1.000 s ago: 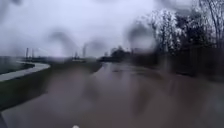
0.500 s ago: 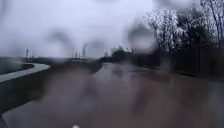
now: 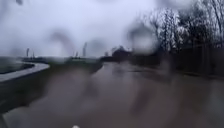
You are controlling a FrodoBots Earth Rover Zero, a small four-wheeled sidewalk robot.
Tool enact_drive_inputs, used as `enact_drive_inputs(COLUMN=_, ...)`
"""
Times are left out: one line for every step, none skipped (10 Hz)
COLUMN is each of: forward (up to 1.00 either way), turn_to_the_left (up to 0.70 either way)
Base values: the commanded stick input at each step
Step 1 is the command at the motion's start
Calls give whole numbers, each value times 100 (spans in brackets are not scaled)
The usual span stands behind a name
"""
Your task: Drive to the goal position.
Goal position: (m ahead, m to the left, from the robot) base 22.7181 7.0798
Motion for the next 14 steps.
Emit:
enact_drive_inputs(forward=70, turn_to_the_left=-25)
enact_drive_inputs(forward=70, turn_to_the_left=-35)
enact_drive_inputs(forward=70, turn_to_the_left=-35)
enact_drive_inputs(forward=70, turn_to_the_left=0)
enact_drive_inputs(forward=70, turn_to_the_left=0)
enact_drive_inputs(forward=70, turn_to_the_left=0)
enact_drive_inputs(forward=70, turn_to_the_left=0)
enact_drive_inputs(forward=70, turn_to_the_left=-35)
enact_drive_inputs(forward=70, turn_to_the_left=-33)
enact_drive_inputs(forward=70, turn_to_the_left=-27)
enact_drive_inputs(forward=70, turn_to_the_left=-13)
enact_drive_inputs(forward=70, turn_to_the_left=0)
enact_drive_inputs(forward=70, turn_to_the_left=0)
enact_drive_inputs(forward=70, turn_to_the_left=0)
